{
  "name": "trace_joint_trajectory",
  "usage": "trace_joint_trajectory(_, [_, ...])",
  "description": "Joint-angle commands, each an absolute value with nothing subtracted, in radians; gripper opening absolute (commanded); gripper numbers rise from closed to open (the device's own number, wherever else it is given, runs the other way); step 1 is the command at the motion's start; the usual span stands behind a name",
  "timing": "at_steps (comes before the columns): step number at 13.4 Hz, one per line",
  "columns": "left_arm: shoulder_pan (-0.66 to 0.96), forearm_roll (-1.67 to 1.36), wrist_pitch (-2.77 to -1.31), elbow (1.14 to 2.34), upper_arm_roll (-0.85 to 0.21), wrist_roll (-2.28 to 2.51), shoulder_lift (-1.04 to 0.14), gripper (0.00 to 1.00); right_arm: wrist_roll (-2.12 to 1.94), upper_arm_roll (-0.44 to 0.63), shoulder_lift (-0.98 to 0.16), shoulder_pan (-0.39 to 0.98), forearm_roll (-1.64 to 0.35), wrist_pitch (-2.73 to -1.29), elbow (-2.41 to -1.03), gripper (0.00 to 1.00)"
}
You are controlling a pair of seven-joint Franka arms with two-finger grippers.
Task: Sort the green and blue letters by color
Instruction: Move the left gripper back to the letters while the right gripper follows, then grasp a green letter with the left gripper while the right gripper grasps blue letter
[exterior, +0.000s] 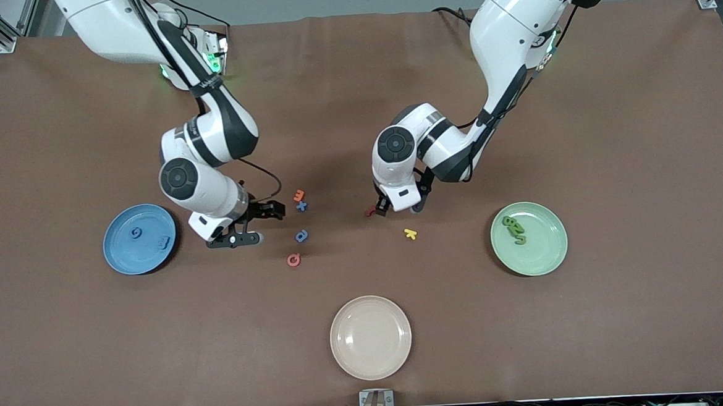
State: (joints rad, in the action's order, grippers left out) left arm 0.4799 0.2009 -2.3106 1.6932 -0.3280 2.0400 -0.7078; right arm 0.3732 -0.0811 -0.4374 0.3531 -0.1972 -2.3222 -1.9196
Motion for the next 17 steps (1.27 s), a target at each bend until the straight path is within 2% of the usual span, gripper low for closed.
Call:
trace_joint_trajectory(1, [0.517,0.244,-2.339,1.666,-0.302,2.115,-0.735,0.79,0.547,-0.069,-0.529,0.385,-0.229,-2.315,-1.813,1.00])
trace_joint_trajectory(4, [0.525,0.247,-2.352,1.634,-0.302,2.138,-0.765,0.79,0.734,-0.060,-0.613,0.431,-0.218,-2.312,-1.723,1.00])
trace_joint_trajectory(8, [0.528,0.253,-2.352,1.634,-0.301,2.138,-0.773,0.79,0.762,-0.029,-0.686,0.480,-0.117,-2.307,-1.643,1.00])
trace_joint_trajectory(10, [0.532,0.253,-2.365,1.634,-0.290,2.138,-0.779,0.78,0.765,-0.031,-0.710,0.480,-0.039,-2.307,-1.622,1.00])
trace_joint_trajectory(14, [0.543,0.255,-2.375,1.632,-0.279,2.137,-0.788,0.76,0.767,-0.031,-0.732,0.485,-0.028,-2.310,-1.612,0.99])
trace_joint_trajectory(17, [0.545,0.267,-2.376,1.632,-0.279,2.137,-0.792,0.74,0.770,-0.031,-0.750,0.495,-0.038,-2.312,-1.611,0.86])
